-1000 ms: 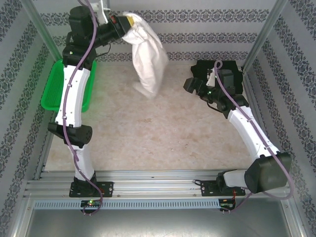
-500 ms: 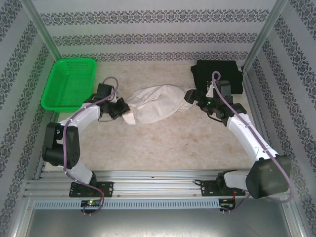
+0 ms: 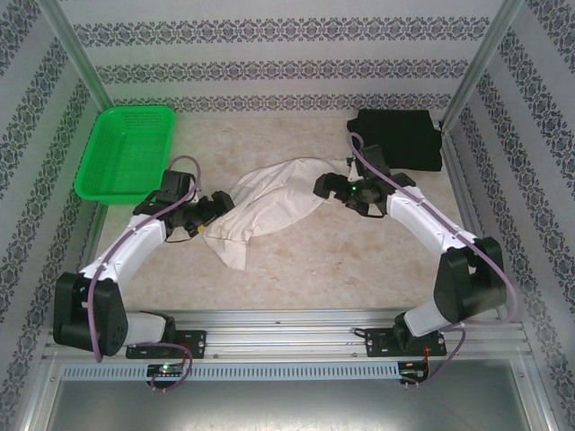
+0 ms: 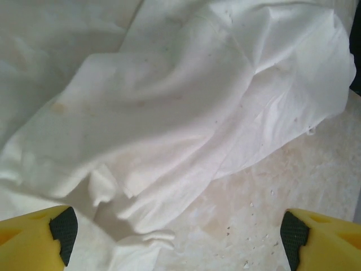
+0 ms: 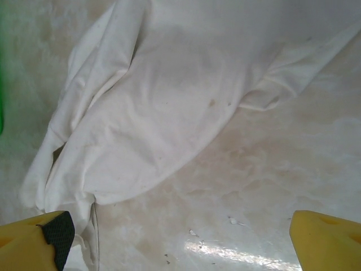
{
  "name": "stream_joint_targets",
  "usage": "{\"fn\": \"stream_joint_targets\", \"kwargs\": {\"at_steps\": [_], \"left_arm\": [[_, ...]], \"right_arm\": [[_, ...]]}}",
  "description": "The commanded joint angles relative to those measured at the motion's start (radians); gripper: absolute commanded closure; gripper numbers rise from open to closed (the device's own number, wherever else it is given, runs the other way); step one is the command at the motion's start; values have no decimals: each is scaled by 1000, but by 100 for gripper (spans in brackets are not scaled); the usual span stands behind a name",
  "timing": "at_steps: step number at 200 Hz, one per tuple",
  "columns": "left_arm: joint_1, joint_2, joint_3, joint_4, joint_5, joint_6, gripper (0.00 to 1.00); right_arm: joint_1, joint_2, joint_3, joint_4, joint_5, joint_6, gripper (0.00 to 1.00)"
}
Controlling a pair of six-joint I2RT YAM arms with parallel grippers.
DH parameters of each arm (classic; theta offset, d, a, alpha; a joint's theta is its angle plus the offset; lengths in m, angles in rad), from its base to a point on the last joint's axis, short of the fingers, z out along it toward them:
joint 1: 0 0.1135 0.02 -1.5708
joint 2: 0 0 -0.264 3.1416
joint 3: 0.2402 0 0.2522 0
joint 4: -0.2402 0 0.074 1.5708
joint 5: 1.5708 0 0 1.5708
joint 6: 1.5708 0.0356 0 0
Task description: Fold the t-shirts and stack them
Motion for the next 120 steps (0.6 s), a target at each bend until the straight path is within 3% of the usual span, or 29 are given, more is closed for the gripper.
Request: {"fn": "stream_joint_targets", "kwargs": {"at_steps": [1, 17, 39, 52, 89, 120], "left_arm": [[13, 9, 53, -187, -93, 0, 9], [12, -13, 35, -213, -114, 14, 11], [-17, -62, 22, -128, 45, 59, 12], [-61, -33, 42, -189, 84, 104, 13], [-225, 109, 92, -311, 26, 209, 22], [-297, 179, 109, -323, -60, 249, 29]], "right_arm": [[32, 27, 55, -34, 1, -34, 2], [55, 45, 74, -55, 0, -55, 2], [69, 45, 71, -73, -21, -75, 2], [72, 36, 53, -53, -58, -90, 2], [87, -2, 20, -23, -94, -146, 2], [108, -6, 22, -27, -126, -173, 2]]}}
